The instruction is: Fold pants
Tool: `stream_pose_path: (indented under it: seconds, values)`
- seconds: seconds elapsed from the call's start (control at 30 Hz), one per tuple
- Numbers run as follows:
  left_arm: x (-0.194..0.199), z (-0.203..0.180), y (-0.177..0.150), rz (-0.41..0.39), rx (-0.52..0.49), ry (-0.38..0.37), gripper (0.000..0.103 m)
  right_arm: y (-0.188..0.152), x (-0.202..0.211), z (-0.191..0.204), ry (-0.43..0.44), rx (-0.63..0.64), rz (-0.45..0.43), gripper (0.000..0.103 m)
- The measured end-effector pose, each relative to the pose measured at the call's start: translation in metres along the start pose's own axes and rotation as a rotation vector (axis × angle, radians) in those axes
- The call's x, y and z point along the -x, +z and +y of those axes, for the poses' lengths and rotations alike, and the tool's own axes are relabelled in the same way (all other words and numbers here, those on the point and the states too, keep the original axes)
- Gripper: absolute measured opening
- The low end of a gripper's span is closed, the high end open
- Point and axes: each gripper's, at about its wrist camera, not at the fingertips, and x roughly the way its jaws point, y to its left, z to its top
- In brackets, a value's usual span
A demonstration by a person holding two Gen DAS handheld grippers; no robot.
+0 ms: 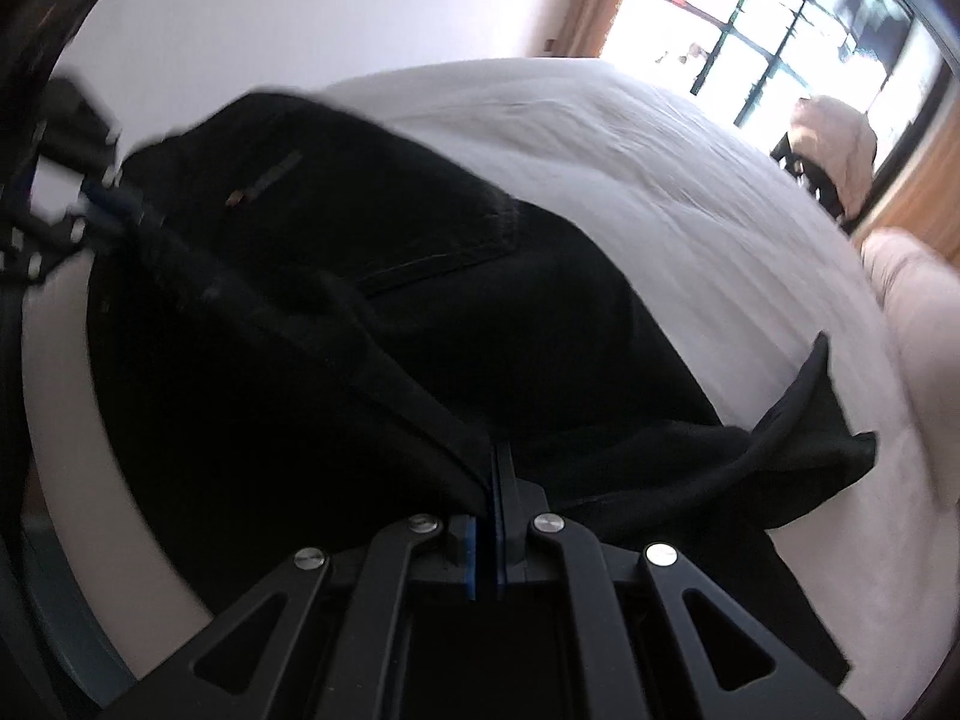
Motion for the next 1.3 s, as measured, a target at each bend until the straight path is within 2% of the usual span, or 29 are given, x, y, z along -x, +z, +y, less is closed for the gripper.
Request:
stream_pose_path:
  seconds: [0.2, 0.3, 0.5, 0.7, 1.1, 1.23, 1.3]
  values:
    - [-0.003, -0.009, -0.022, 0.023, -0.056, 0.011, 0.006, -0.017, 0.009, 0.034, -0.027, 0.062, 0.000, 0.004]
    - [-0.005, -0.005, -0.022, 0.024, -0.088, 0.025, 0.006, -0.024, 0.006, 0.049, -0.048, 0.093, 0.014, 0.005]
    - [-0.006, -0.016, -0.028, 0.023, -0.183, 0.033, 0.006, -0.033, 0.002, 0.058, -0.077, 0.090, 0.016, 0.005]
    - [-0.002, -0.012, -0.035, 0.029, -0.182, 0.025, 0.006, -0.040, -0.003, 0.081, -0.111, 0.146, 0.039, 0.005]
    - [0.003, -0.019, -0.051, 0.023, -0.194, 0.032, 0.006, -0.046, -0.002, 0.108, -0.140, 0.147, 0.039, 0.005]
    - [-0.007, -0.020, -0.053, 0.041, -0.187, 0.040, 0.008, -0.050, -0.010, 0.108, -0.139, 0.161, 0.058, 0.008]
    - [-0.011, -0.017, -0.052, 0.035, -0.164, 0.041, 0.008, -0.049, -0.013, 0.112, -0.168, 0.184, 0.056, 0.008]
